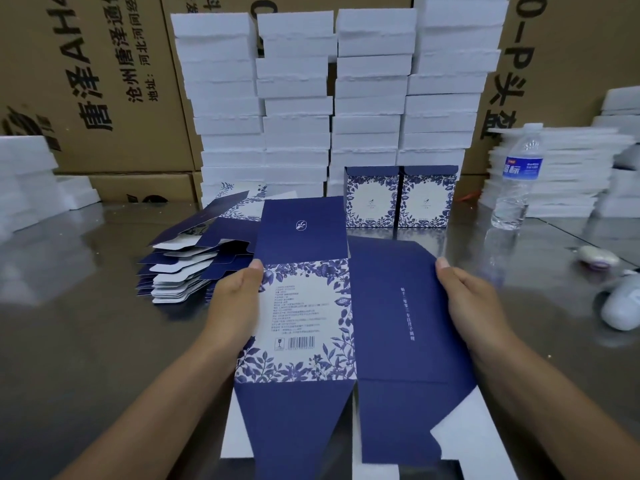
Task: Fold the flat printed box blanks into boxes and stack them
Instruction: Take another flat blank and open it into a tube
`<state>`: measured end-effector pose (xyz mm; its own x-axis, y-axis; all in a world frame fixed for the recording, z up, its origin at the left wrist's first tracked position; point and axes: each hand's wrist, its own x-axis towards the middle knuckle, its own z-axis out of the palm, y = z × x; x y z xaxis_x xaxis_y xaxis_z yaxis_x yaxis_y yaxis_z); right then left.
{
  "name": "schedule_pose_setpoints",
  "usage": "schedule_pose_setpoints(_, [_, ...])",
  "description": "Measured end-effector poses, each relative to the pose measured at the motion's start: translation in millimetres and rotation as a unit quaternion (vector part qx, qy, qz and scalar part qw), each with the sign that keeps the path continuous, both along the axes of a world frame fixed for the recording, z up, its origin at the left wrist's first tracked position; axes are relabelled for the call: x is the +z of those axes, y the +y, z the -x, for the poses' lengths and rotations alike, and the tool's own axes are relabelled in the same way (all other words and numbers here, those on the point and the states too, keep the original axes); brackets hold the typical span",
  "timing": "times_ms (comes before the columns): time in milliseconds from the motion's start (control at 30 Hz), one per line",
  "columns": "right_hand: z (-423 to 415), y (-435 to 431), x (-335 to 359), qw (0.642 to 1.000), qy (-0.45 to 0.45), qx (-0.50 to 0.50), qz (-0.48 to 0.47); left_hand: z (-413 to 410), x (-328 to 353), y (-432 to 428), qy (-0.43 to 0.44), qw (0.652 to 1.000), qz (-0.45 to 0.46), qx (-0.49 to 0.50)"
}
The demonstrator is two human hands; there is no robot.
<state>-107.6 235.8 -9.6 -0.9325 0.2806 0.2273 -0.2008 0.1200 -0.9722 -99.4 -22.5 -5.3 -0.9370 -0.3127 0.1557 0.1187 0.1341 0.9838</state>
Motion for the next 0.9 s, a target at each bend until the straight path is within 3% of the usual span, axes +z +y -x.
schedule_pose_setpoints(133, [-0.8, 0.7, 1.0, 0.995, 0.006, 0.001, -0.095, -0.1, 1.1, -3.3, -0.017, 0.999, -0.043, 0.025])
schedule_pose_setpoints(300, [-1.0, 4.0, 6.2, 0.988, 0.024, -0.035, -0.148, 0.8, 2.6, 2.6, -0.007, 0.998, -0.067, 0.017])
schedule_pose_setpoints(533, [0.0, 10.7, 3.5, 0.989, 0.034, -0.071, -0.124, -3.8, -3.9, 0.7, 0.015, 0.996, 0.076, -0.051])
schedule_pose_setpoints(733, [0.7, 4.4, 0.0, 0.999, 0.01, -0.01, -0.033, -4.3, 0.9, -3.7, 0.026, 0.998, 0.05, -0.034])
schedule_pose_setpoints(900, [-0.3, 4.6, -2.2, 0.998, -0.005, 0.013, -0.055, -3.9, 1.6, -3.3, 0.03, 0.998, 0.06, -0.014])
